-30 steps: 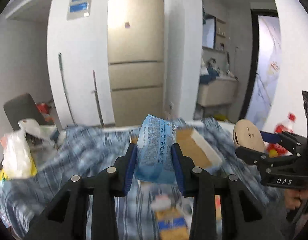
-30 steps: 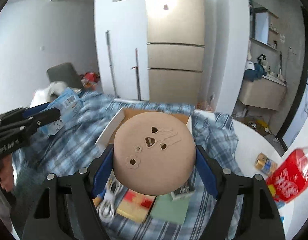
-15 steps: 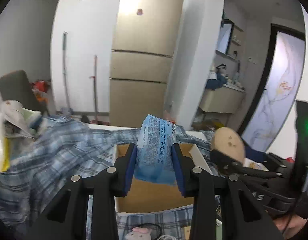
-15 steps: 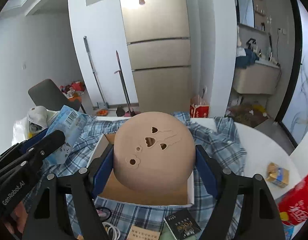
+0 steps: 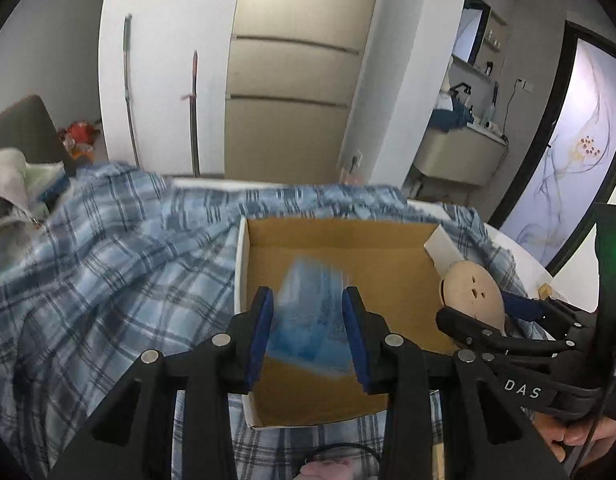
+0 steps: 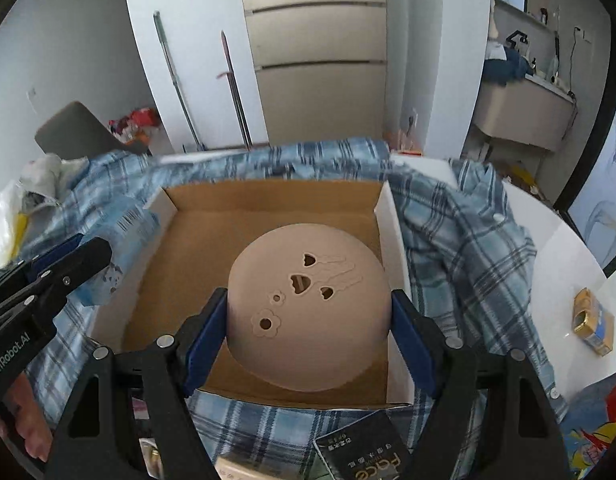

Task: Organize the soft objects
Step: 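Lower the disc and packet into the white box and open both grippers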

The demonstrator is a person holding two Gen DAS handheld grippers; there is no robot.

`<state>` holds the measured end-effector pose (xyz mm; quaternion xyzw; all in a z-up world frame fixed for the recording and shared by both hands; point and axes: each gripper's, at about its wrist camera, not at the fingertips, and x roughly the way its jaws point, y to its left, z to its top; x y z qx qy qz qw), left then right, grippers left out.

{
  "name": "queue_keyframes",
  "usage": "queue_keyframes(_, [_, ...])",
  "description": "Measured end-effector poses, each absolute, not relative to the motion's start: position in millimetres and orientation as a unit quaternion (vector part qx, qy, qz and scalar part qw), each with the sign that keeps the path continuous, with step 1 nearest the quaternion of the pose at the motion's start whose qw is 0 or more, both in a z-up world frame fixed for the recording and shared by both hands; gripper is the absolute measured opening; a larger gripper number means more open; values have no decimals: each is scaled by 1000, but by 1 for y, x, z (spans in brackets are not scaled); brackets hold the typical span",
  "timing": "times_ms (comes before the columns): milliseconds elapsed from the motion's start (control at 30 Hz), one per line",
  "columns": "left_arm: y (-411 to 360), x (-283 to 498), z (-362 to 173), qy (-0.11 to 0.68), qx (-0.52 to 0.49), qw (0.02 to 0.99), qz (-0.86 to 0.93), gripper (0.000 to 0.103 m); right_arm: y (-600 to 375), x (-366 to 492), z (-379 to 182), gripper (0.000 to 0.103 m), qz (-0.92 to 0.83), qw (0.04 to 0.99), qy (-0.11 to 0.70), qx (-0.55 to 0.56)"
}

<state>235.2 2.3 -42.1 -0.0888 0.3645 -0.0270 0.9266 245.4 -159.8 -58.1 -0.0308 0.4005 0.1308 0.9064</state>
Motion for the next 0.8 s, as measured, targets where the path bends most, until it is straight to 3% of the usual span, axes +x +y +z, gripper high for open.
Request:
queue_keyframes(300, [3, 239, -57, 384, -88, 919, -27, 41, -160, 257, -79, 79, 127, 895, 426, -35])
queue_keyframes(333, [2, 238, -56, 382, -85, 920, -27, 46, -160, 259, -79, 79, 129, 894, 427, -34])
queue_keyframes(400, [-2, 232, -51, 363, -75, 929, -24, 79, -160, 259, -80, 80, 132, 896, 422, -28])
queue_keyframes(433, [-3, 229, -48, 352, -71, 933, -21, 83, -162, 259, -79, 81, 132, 899, 416, -20])
queue_keyframes(667, [-1, 214, -21, 302, -72, 951, -20, 85, -163, 247, -59, 92, 131, 922, 363, -27])
queue_keyframes(800, [-5, 204, 3, 289, -58, 955, -34, 85, -165, 236, -37, 92, 127, 932, 339, -32])
